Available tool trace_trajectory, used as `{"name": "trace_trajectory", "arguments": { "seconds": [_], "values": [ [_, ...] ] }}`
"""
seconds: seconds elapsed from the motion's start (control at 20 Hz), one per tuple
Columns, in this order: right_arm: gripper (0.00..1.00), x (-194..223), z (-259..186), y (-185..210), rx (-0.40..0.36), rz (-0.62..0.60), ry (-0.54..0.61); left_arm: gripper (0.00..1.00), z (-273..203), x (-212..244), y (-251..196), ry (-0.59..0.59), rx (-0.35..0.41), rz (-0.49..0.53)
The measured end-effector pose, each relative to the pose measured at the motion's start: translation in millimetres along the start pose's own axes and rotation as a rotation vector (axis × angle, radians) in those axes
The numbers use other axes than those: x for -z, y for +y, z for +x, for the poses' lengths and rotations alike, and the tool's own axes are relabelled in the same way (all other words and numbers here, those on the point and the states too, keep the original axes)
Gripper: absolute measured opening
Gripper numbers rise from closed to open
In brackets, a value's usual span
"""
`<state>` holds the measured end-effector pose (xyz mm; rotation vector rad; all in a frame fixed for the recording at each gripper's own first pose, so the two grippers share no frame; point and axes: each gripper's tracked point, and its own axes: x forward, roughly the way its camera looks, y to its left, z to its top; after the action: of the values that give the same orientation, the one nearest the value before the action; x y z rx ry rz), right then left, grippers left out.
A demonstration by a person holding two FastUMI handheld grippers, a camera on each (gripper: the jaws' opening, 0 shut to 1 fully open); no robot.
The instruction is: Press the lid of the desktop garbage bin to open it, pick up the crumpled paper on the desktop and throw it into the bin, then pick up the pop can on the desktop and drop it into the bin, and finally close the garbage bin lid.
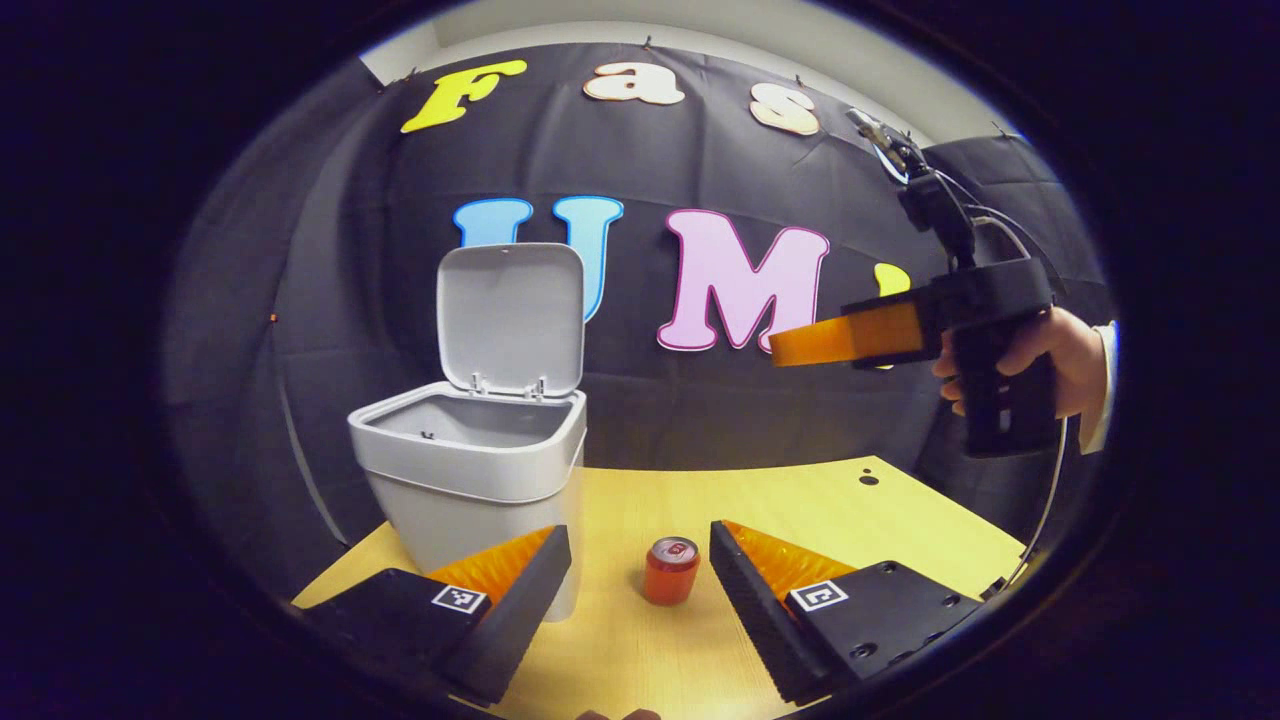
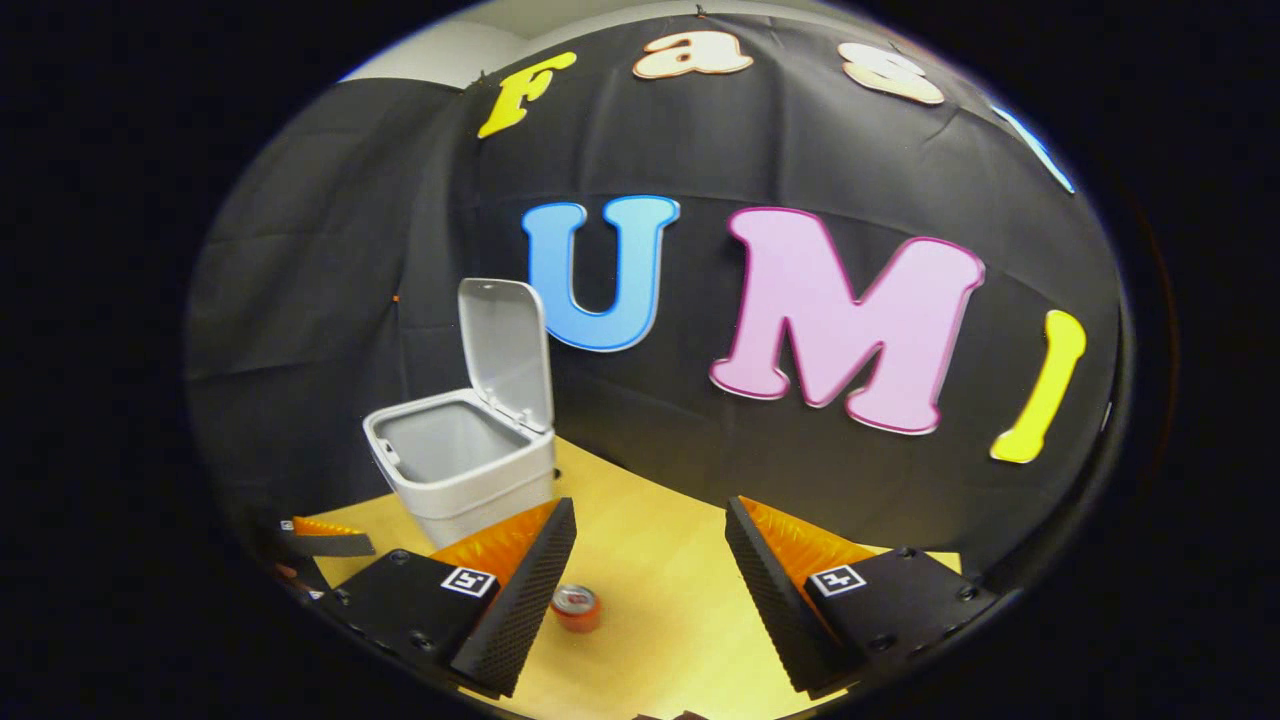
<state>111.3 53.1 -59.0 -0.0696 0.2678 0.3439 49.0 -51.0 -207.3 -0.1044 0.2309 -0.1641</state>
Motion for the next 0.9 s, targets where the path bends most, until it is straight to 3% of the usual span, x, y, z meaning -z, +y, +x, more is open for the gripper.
{"name": "trace_trajectory", "arguments": {
  "seconds": [0.3,0.5,0.9],
  "values": [
    [0.97,26,-51,-62,0.166,0.02,0.068,0.95,64,35,-21,0.028,0.103,0.107],
    [0.98,38,-74,-92,0.28,0.074,0.09,0.95,100,54,-27,0.063,0.143,0.082],
    [0.97,60,-83,-104,0.393,0.087,0.14,0.95,161,112,-20,0.215,0.162,0.068]
  ]
}}
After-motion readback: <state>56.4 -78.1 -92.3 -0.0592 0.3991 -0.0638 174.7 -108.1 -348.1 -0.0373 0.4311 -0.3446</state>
